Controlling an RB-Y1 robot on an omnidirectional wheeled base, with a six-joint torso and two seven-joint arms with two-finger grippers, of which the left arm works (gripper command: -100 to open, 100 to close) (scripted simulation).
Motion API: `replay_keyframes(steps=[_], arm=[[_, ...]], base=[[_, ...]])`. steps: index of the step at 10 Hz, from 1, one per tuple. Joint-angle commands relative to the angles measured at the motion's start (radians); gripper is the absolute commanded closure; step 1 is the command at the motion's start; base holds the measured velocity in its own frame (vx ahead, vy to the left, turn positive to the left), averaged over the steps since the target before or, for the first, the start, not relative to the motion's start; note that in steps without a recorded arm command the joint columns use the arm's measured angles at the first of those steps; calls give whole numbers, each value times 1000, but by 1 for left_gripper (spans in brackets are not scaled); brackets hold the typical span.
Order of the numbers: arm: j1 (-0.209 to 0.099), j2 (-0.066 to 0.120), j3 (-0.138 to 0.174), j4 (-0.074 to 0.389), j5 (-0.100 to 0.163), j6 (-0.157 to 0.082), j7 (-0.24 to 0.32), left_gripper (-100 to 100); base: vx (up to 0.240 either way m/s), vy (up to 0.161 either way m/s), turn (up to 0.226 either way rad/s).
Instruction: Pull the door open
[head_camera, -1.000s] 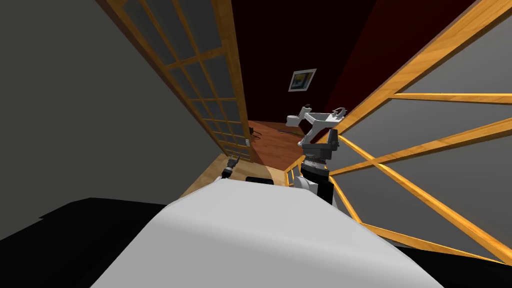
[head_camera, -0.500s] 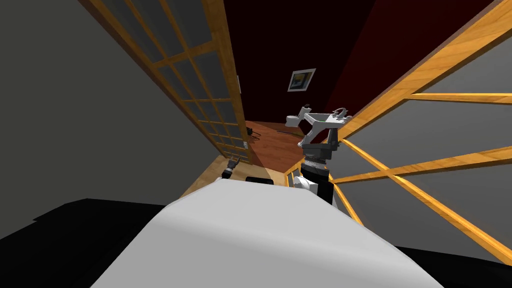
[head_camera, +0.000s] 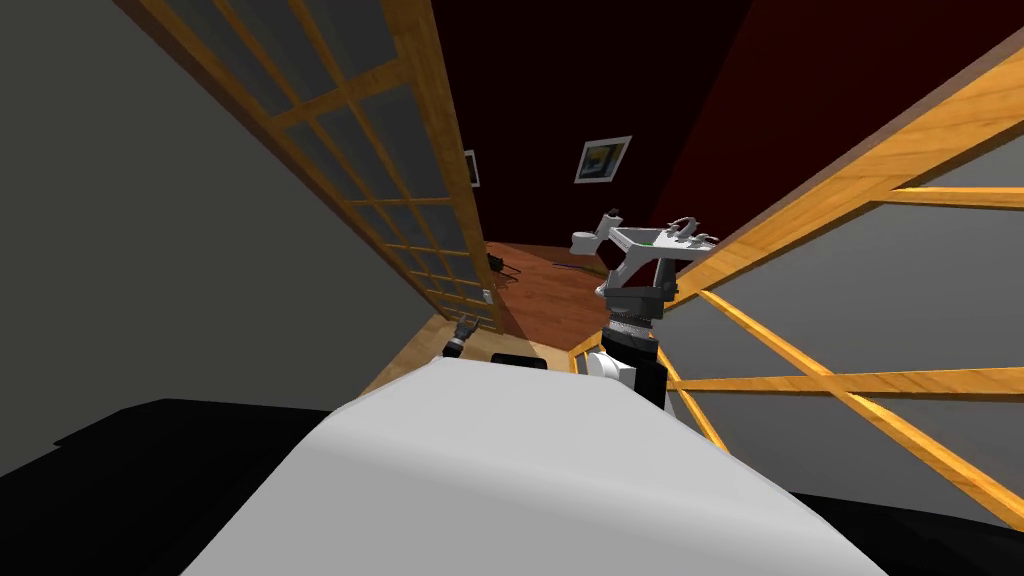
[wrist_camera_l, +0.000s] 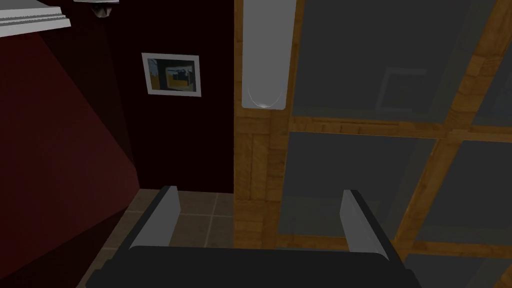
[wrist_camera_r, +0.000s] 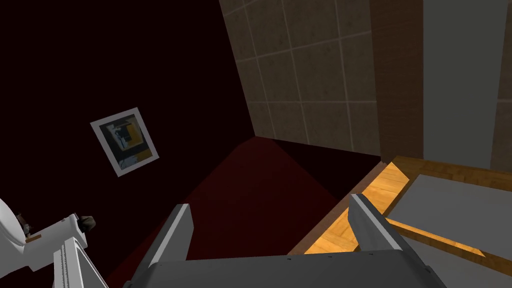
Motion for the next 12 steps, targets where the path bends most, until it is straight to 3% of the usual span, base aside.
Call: replay_keyframes(steps=[1, 3, 7, 12], arm=[[-9, 3, 0, 33, -6, -13, -25, -100], [-13, 3, 0, 40, -7, -13, -29, -100], [-10, 24, 40, 87, 20, -44, -28, -100], [-5, 49, 88, 144, 54, -79, -24, -100]], base=[[151, -2, -17], [99, 3, -9], [170, -90, -144], [158, -20, -140]])
